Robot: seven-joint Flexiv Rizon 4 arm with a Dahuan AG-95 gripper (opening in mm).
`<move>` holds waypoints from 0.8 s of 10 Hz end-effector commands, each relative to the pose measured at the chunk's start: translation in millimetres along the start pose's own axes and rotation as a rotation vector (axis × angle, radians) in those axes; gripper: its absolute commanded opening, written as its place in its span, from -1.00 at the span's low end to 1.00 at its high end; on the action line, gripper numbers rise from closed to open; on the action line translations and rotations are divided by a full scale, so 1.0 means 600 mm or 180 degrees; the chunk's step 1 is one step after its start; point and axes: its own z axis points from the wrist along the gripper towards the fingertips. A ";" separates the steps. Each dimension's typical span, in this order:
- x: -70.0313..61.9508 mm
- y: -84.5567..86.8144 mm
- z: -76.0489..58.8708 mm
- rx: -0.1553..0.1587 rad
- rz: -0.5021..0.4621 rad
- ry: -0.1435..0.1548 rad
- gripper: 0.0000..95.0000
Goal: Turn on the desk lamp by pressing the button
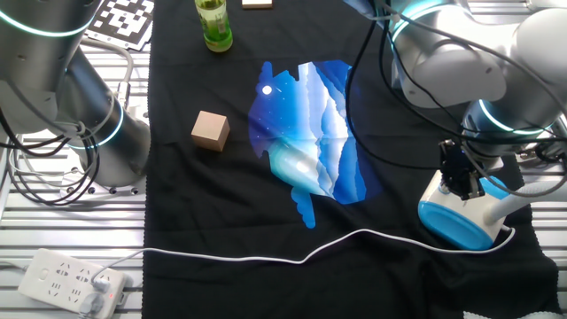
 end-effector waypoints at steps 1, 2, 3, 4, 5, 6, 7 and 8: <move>-0.001 0.000 0.000 -0.0002 0.0001 0.0001 -1.00; -0.001 0.000 0.000 -0.0004 0.0002 0.0000 -1.00; -0.002 -0.001 0.001 -0.0006 -0.0003 0.0001 -1.00; -0.003 -0.001 0.001 -0.0007 -0.0004 0.0001 -1.00; -0.004 -0.002 0.001 -0.0009 -0.0008 0.0001 -1.00; -0.004 -0.002 0.003 -0.0014 -0.0010 -0.0001 -1.00; -0.004 -0.002 0.003 -0.0016 -0.0009 0.0000 -1.00; -0.004 -0.003 0.003 -0.0015 -0.0009 0.0000 -1.00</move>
